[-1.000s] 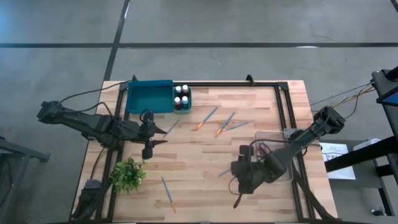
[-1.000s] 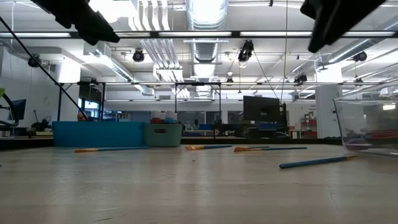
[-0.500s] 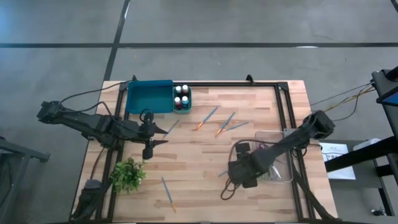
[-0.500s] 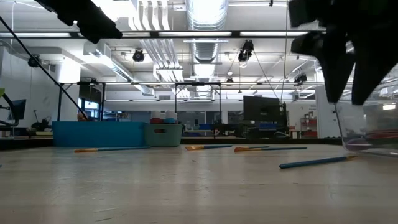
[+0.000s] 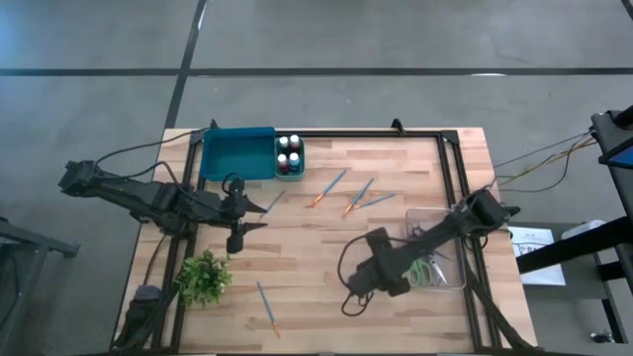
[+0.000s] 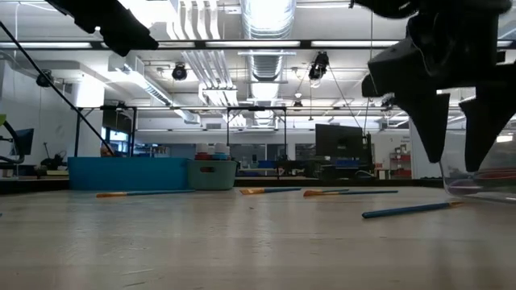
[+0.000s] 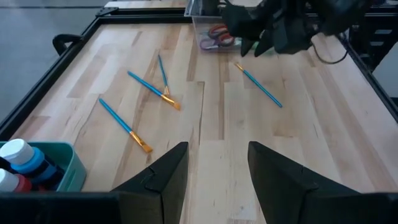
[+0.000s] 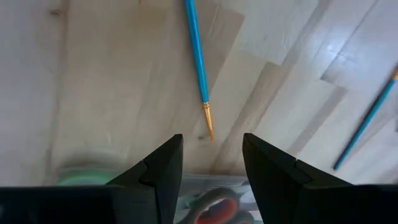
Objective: Pick & Place Paint Supplies
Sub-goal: Put the blue paint brush into the blue bin
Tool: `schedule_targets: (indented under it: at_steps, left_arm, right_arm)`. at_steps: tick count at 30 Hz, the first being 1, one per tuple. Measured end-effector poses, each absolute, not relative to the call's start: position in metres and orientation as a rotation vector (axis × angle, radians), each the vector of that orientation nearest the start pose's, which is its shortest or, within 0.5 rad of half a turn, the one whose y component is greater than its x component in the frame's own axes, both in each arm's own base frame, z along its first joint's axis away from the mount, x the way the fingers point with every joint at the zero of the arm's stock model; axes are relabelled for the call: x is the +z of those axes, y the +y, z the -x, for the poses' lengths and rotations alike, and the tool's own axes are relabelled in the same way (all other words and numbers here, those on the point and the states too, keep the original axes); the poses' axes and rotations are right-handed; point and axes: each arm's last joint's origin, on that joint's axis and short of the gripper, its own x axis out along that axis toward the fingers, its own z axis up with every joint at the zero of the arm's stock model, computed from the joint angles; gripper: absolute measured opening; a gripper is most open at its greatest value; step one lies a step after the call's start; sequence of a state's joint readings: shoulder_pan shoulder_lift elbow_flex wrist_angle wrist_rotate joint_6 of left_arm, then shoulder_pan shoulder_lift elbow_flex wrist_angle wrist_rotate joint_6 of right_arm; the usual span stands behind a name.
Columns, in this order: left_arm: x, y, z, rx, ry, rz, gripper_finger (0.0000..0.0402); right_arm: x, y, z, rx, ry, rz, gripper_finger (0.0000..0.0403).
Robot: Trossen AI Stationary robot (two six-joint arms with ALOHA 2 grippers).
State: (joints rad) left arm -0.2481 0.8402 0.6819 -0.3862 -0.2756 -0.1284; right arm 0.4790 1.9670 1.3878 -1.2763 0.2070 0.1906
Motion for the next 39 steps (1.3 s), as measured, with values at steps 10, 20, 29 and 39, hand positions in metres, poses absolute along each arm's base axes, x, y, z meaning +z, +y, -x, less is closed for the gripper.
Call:
schedule_targets:
  at_steps: [10, 20, 29, 39]
  left_arm:
    - [0.271, -0.036, -0.174, 0.061, 0.523, -0.016, 0.0173]
    - [0.271, -0.036, -0.173, 0.060, 0.523, -0.016, 0.0173]
    - [0.271, -0.036, -0.174, 0.060, 0.523, -0.016, 0.0173]
    - [0.271, -0.036, -0.174, 0.060, 0.523, -0.015, 0.0173]
  right_arm:
    - [0.153, 0.139, -0.300, 0.025, 1.885, 0.511, 0.0164]
    - [0.149, 0.134, -0.302, 0.033, 1.882, 0.494, 0.0164]
    - [0.145, 0.127, -0.304, 0.018, 1.883, 0.471, 0.0164]
    - [0.138, 0.125, -0.301, 0.059, 1.902, 0.438, 0.0164]
